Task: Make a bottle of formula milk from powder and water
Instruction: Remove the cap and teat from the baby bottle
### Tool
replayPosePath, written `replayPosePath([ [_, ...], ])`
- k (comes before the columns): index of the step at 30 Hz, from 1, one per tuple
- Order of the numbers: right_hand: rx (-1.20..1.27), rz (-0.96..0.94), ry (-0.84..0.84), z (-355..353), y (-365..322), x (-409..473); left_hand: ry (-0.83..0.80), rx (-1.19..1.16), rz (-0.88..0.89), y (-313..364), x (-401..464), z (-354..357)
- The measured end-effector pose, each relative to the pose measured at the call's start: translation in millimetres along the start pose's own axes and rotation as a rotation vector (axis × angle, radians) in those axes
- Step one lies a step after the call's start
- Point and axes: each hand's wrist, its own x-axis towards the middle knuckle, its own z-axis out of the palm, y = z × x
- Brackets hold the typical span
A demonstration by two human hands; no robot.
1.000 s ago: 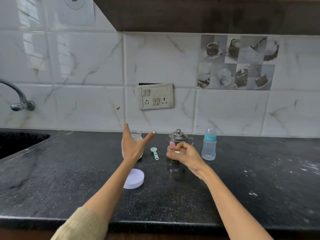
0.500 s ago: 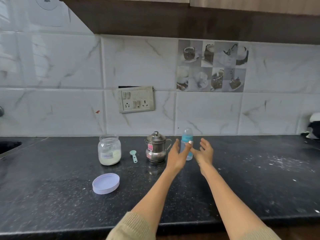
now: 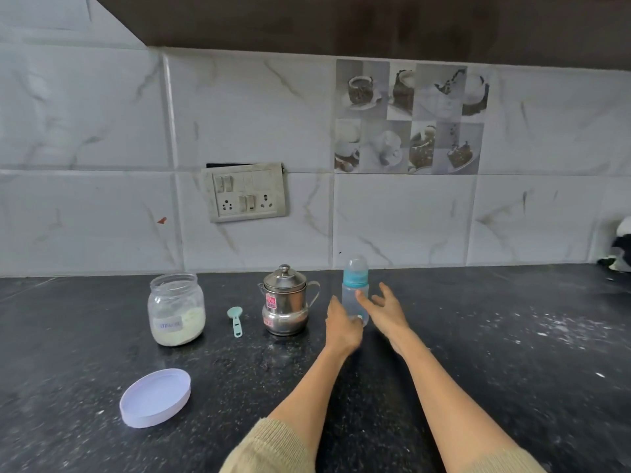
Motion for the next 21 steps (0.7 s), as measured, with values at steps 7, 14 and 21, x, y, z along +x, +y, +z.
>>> replayPosePath([
  [7, -0.066, -0.082, -0.026, 11, 7, -6, 0.047, 0.044, 0.066, -3, 7, -11],
  [14, -0.151, -0.078, -0.152, 19, -6, -54, 0.109, 0.069, 0.149, -11, -34, -47],
  [21, -0.199, -0.108, -0.265, 59, -25, -129, 0.129, 0.112, 0.1, -24, -96, -106],
])
